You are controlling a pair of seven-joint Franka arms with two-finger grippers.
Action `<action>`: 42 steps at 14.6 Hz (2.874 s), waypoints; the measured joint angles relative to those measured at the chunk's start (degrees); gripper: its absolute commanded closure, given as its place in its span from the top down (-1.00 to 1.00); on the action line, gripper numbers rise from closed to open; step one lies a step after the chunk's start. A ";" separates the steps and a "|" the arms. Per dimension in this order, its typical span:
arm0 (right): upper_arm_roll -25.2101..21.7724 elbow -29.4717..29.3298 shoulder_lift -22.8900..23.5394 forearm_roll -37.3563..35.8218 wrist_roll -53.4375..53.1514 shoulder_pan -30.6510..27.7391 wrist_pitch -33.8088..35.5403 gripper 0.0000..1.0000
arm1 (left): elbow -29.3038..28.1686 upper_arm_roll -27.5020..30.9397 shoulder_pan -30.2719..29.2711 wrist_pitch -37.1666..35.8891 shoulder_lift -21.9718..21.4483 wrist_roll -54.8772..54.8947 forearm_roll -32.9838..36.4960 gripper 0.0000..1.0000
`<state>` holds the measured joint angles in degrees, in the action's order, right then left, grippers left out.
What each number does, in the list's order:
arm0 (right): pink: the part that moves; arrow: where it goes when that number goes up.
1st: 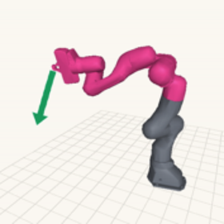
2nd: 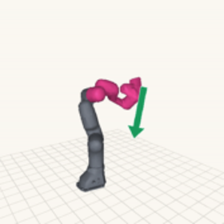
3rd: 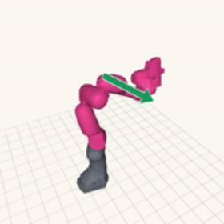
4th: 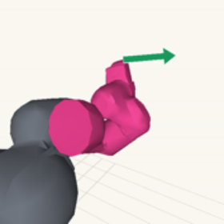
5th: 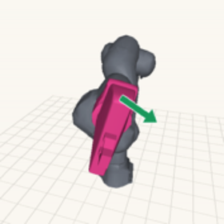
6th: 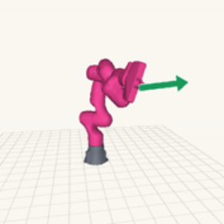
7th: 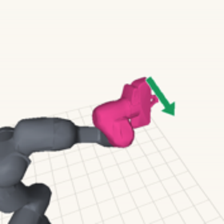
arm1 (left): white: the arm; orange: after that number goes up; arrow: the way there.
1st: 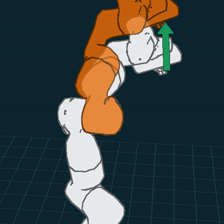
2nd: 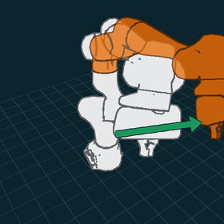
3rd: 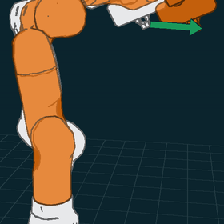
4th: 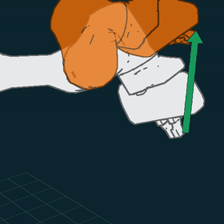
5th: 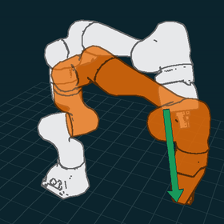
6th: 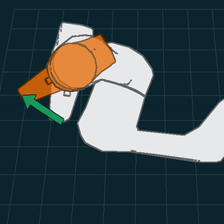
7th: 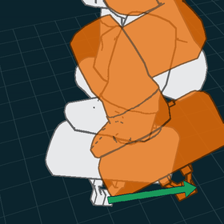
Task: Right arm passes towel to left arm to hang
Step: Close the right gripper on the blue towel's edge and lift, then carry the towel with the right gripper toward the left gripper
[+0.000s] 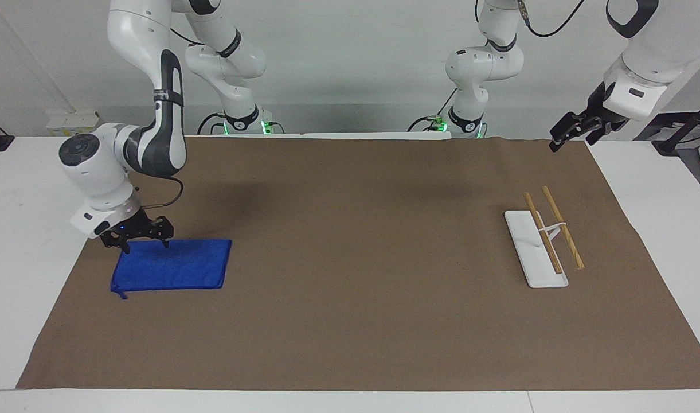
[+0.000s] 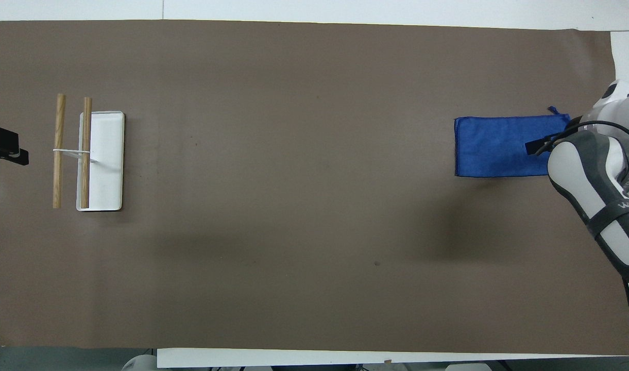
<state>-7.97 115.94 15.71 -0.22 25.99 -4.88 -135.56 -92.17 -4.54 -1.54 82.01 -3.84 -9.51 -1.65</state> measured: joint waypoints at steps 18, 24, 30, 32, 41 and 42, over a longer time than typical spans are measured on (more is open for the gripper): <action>0.86 1.42 3.13 0.95 3.37 -0.29 -5.14 -1.00 | 0.00 0.00 0.00 0.00 0.00 0.00 0.00 1.00; 2.83 -1.40 2.95 6.10 2.76 -0.82 2.59 -1.00 | 0.00 0.00 0.00 0.00 0.00 0.00 0.00 1.00; 10.03 -10.54 0.53 6.64 -17.51 -1.04 24.38 -1.00 | 0.00 0.00 0.00 0.00 0.00 0.00 0.00 1.00; 14.66 -13.96 -0.16 6.67 -29.39 -1.04 30.94 -1.00 | 0.00 0.00 0.00 0.00 0.00 0.00 0.00 1.00; 39.30 -23.30 -0.45 14.34 -82.30 -0.73 30.49 -1.00 | -2.21 -0.10 0.07 3.42 -0.19 -15.19 -0.37 1.00; 40.80 -23.33 -0.41 16.20 -85.31 -0.70 28.48 -1.00 | -3.59 -0.19 0.24 5.34 -0.34 -22.27 -1.64 1.00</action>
<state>32.82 92.60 15.30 15.99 -59.32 -5.58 -107.08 -95.77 -4.74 -1.30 87.35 -4.18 -31.78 -3.29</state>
